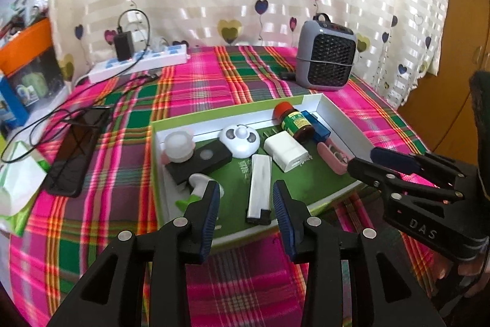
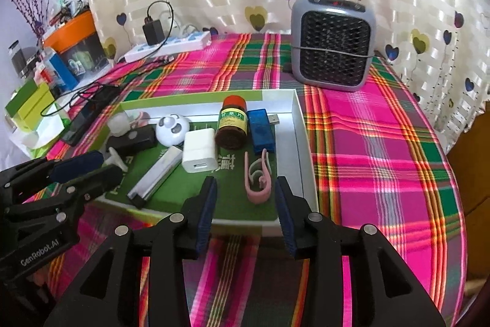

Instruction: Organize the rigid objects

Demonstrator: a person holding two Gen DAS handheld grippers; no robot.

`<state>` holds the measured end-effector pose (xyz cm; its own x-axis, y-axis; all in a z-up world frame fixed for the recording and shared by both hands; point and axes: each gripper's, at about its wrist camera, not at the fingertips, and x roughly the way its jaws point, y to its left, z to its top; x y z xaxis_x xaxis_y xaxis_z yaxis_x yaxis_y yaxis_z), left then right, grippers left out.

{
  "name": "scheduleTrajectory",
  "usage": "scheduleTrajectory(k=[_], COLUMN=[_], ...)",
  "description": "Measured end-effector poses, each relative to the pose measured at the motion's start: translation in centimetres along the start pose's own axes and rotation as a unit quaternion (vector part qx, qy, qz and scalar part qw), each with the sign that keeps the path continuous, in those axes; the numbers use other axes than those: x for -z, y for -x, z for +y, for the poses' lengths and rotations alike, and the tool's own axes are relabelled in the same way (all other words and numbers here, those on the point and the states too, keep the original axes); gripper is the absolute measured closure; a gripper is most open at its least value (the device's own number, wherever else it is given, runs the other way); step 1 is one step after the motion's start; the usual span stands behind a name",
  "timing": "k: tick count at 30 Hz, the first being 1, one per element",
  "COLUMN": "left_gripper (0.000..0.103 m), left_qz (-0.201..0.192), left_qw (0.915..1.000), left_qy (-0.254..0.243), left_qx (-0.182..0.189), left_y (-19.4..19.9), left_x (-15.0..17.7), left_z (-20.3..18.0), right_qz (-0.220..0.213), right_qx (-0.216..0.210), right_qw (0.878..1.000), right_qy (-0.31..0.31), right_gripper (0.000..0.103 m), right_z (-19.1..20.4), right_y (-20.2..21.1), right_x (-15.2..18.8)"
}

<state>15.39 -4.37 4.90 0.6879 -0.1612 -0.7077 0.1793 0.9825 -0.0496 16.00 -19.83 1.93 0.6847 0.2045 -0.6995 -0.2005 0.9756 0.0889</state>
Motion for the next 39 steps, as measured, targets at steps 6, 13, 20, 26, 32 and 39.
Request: scheduleTrajectory(k=[6,13,20,26,32,39], left_gripper=[0.068,0.068,0.068,0.068,0.068,0.067], left_qz=[0.002,0.020,0.041,0.050,0.055,0.058], left_qw=[0.9999,0.9993,0.9983,0.9975,0.9972,0.9967], left_qy=[0.004,0.012,0.006,0.013,0.016,0.017], left_qx=[-0.012,-0.031,-0.041,-0.047,-0.047,-0.055], left_y=[1.6,2.3,2.3,2.3,2.2,2.1], left_x=[1.7,4.5,7.1,8.2,8.7,8.9], left_z=[-0.3,-0.2,-0.8,-0.9,-1.1,-1.4], right_qz=[-0.017,-0.007,0.010,0.020,0.036,0.041], right_qx=[0.007,0.017,0.020,0.026,0.046,0.059], right_qw=[1.000,1.000,1.000,0.999,0.998,0.997], right_qy=[0.002,0.009,0.000,0.002,0.001,0.000], right_gripper=[0.063,0.063,0.063,0.058,0.058,0.057], right_z=[1.1,2.1,2.5,2.7,2.5,2.2], right_y=[2.3,3.0,2.8,2.9,2.7,2.8], right_x=[1.5,3.4,5.5,6.7,7.6,8.4])
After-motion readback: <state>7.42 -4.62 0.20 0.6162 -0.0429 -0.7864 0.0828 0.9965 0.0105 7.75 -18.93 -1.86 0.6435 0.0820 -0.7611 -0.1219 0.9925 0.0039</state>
